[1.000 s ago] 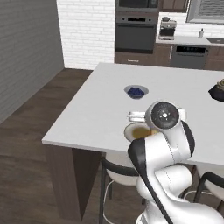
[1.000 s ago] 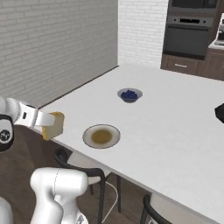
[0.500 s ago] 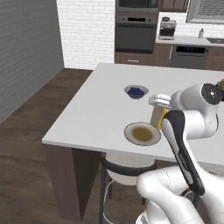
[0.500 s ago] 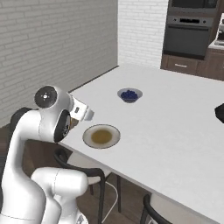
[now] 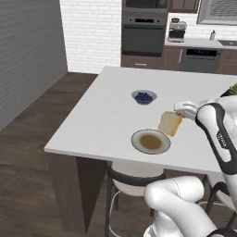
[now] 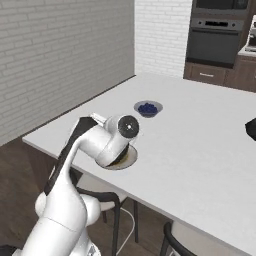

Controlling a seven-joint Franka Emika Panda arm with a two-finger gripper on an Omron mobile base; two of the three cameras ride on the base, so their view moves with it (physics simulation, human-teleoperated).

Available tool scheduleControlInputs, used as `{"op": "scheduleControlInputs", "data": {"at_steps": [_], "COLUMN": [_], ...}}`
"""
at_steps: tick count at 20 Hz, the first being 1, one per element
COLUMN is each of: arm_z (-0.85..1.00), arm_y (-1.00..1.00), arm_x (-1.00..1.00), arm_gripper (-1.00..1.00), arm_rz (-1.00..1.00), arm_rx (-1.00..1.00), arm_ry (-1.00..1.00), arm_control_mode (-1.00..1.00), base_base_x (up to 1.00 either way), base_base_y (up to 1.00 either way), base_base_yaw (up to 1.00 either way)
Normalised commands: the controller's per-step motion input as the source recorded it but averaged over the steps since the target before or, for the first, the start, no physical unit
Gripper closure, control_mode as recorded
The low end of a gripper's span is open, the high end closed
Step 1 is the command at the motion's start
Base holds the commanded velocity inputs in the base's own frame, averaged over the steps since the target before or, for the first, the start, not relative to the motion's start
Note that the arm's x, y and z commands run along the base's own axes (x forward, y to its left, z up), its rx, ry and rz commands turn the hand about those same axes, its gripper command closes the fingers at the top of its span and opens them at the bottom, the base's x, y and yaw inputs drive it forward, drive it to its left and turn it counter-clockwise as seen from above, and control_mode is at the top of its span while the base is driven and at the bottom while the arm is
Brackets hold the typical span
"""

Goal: Start the toaster. Once the lever pops up, take the bread to the plate on the dining counter.

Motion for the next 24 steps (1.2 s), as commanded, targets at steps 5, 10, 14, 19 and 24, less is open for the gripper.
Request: {"op": "scheduleControlInputs", "data": {"at_steps": [5, 10, 14, 19, 24], "arm_z": [-0.3, -0.37, -0.57, -0.35, -0.17], "arm_y": [-0.06, -0.14, -0.13, 0.09, 0.15], "arm_x": [0.59, 0.55, 0.3, -0.02, 0.0], "arm_gripper": [1.0, 1.0, 1.0, 1.0, 1.0], "arm_rz": [0.12, 0.01, 0.0, 0.0, -0.03], "arm_rx": [0.18, 0.14, 0.09, -0.02, -0.14], "arm_ry": [-0.02, 0.09, 0.06, -0.02, -0.14], "arm_control_mode": [-1.0, -1.0, -1.0, -1.0, -1.0], "base_base_x": [0.0, 0.0, 0.0, 0.0, 0.0], "base_base_y": [0.0, 0.0, 0.0, 0.0, 0.0], "base_base_yaw": [0.0, 0.0, 0.0, 0.0, 0.0]}}
